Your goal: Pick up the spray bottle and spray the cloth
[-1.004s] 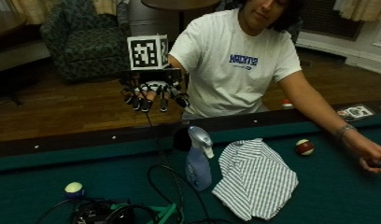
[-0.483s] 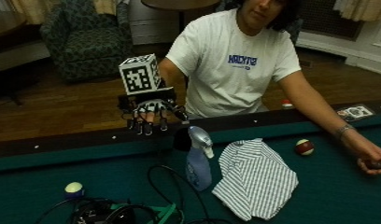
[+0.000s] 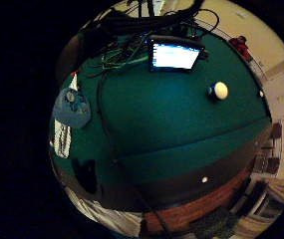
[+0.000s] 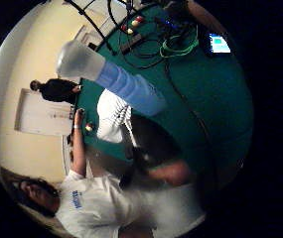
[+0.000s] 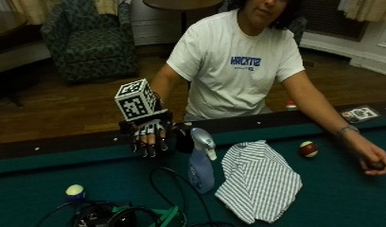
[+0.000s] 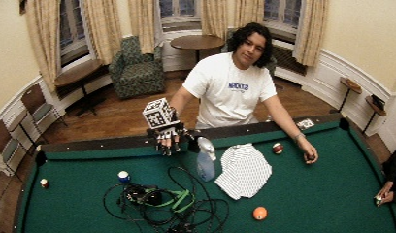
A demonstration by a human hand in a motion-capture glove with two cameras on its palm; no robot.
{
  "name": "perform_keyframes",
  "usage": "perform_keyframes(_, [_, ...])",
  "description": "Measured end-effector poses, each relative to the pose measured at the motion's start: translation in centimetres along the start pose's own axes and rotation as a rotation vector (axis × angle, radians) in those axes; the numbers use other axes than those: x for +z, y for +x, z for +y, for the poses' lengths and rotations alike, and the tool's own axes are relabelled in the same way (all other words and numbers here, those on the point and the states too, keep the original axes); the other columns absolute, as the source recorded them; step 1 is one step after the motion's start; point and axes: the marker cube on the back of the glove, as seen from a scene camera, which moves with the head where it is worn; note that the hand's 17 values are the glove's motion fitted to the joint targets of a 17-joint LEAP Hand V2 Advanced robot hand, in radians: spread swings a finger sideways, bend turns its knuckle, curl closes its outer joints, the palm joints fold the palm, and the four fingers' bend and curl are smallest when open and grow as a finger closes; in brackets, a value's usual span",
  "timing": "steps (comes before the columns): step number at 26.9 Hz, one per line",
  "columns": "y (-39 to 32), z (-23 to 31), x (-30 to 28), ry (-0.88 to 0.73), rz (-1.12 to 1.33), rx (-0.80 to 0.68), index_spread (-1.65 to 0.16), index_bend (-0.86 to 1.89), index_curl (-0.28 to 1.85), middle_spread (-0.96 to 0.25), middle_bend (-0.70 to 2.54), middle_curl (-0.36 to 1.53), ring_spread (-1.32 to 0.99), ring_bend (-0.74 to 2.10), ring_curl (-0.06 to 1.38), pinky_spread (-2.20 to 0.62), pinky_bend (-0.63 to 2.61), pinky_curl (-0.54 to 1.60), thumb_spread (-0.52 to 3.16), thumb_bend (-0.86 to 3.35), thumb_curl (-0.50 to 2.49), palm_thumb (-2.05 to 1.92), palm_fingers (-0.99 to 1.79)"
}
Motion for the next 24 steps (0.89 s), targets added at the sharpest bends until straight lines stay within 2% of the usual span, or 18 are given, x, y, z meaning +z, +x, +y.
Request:
perform_keyframes(4, [-0.1,-0.1,2.0,-0.017,-0.134,-0.026,-0.30,0.24,0.40,-0.19,0.49,0.39,-0.18,0.48,0.37,0.04,0.13,0.18,0.94,0.00,0.38,0.72,1.13])
perform_keyframes(12, [-2.5,-0.9,5.0,-0.050,-0.611,-0.055,-0.30,0.23,0.42,-0.19,0.48,0.41,-0.18,0.47,0.38,0.04,0.13,0.18,0.95,-0.02,0.40,0.73,1.13])
perform_keyframes(16, [-3.2,-1.8,5.2,0.038,-0.754,-0.023,-0.30,0.22,0.43,-0.19,0.47,0.41,-0.18,0.46,0.38,0.04,0.13,0.18,0.95,-0.02,0.40,0.73,1.13])
perform_keyframes(24, [-3.4,-3.5,5.2,0.323,-0.949,0.112,-0.31,0.21,0.44,-0.19,0.46,0.43,-0.18,0.46,0.39,0.04,0.13,0.18,0.95,-0.03,0.42,0.73,1.13])
